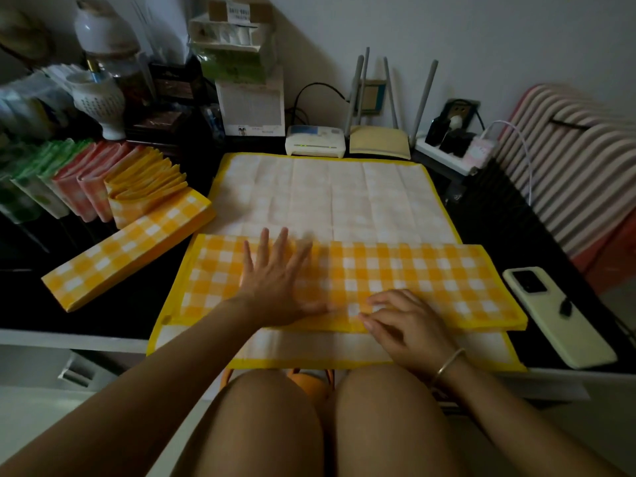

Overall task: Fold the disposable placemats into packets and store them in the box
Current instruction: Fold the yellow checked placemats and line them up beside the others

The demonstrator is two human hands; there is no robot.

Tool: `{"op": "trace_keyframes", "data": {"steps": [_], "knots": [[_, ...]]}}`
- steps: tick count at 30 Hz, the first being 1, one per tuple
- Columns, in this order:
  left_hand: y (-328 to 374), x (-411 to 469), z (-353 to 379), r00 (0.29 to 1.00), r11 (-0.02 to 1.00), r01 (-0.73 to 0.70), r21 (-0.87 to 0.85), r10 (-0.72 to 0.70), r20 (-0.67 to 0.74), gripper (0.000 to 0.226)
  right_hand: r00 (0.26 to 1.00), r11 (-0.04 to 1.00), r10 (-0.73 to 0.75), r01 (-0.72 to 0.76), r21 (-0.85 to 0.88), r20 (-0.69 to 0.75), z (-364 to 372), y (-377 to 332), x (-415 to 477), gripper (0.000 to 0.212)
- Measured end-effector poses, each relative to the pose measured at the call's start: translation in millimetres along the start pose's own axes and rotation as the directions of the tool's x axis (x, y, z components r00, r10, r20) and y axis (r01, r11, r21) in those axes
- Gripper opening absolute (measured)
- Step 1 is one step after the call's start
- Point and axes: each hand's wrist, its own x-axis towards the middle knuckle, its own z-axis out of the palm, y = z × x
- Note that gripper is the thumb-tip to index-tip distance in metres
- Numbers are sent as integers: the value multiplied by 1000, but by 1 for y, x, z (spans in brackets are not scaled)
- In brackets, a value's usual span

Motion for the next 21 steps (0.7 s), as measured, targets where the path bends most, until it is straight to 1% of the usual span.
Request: {"op": "trace_keyframes", "data": {"steps": [1, 2, 4, 5, 6, 7, 8, 9, 10, 12, 14, 16, 17, 18, 19, 20, 21], "knots": [[0, 5, 4, 996, 1000, 16, 19, -18, 89, 132, 1000, 1000, 16, -16, -13, 3, -1, 1, 8, 40], [-2, 5, 7, 990, 1000, 16, 13, -18, 137, 131, 999, 999, 44, -44, -17, 6, -4, -2, 16, 43], [-6, 3, 16, 988, 1000, 3, -13, -1, 158, 130, 994, 994, 108, -108, -17, -10, -5, -5, 36, 41], [-7, 3, 18, 989, 1000, -1, -13, 3, 145, 130, 992, 991, 122, -124, -52, -39, -4, -6, 46, 39], [-7, 3, 20, 991, 1000, -6, -8, 7, 132, 130, 988, 983, 146, -151, -105, -47, 0, -7, 54, 42], [-7, 3, 21, 992, 1000, -7, -2, 7, 124, 130, 981, 969, 192, -189, -158, 3, 4, -8, 62, 53], [-7, 2, 22, 993, 1000, -6, -1, 6, 120, 131, 965, 952, 247, -224, -210, 89, 9, -8, 67, 67], [-7, 1, 22, 994, 1000, -9, -7, 10, 110, 130, 940, 930, 300, -251, -269, 160, 14, -6, 70, 76], [-7, 0, 21, 995, 1000, -16, -17, 17, 97, 130, 919, 909, 336, -260, -326, 206, 21, -3, 72, 77], [-8, -3, 22, 998, 999, -33, -40, 35, 52, 128, 895, 883, 371, -259, -392, 246, 31, 3, 72, 74], [-8, -6, 22, 999, 997, -41, -65, 40, -18, 126, 888, 877, 384, -265, -401, 254, 33, 6, 71, 75], [-8, -9, 23, 990, 997, -69, -35, 64, -126, 121, 890, 875, 381, -260, -408, 249, 35, 5, 71, 78], [-7, -9, 21, 972, 992, -127, -14, 122, -202, 116, 893, 872, 380, -259, -415, 241, 35, 5, 71, 79], [-4, -11, 19, 935, 974, -225, -4, 215, -282, 104, 895, 869, 380, -258, -421, 235, 35, 4, 70, 80], [-1, -13, 16, 874, 934, -358, 6, 337, -350, 87, 896, 869, 379, -258, -422, 230, 35, 4, 71, 80], [2, -15, 15, 794, 869, -493, 28, 463, -395, 65, 899, 868, 374, -253, -428, 228, 35, 3, 70, 81], [3, -17, 14, 718, 799, -600, 51, 565, -405, 45, 902, 867, 369, -248, -431, 224, 35, 3, 71, 80]]}}
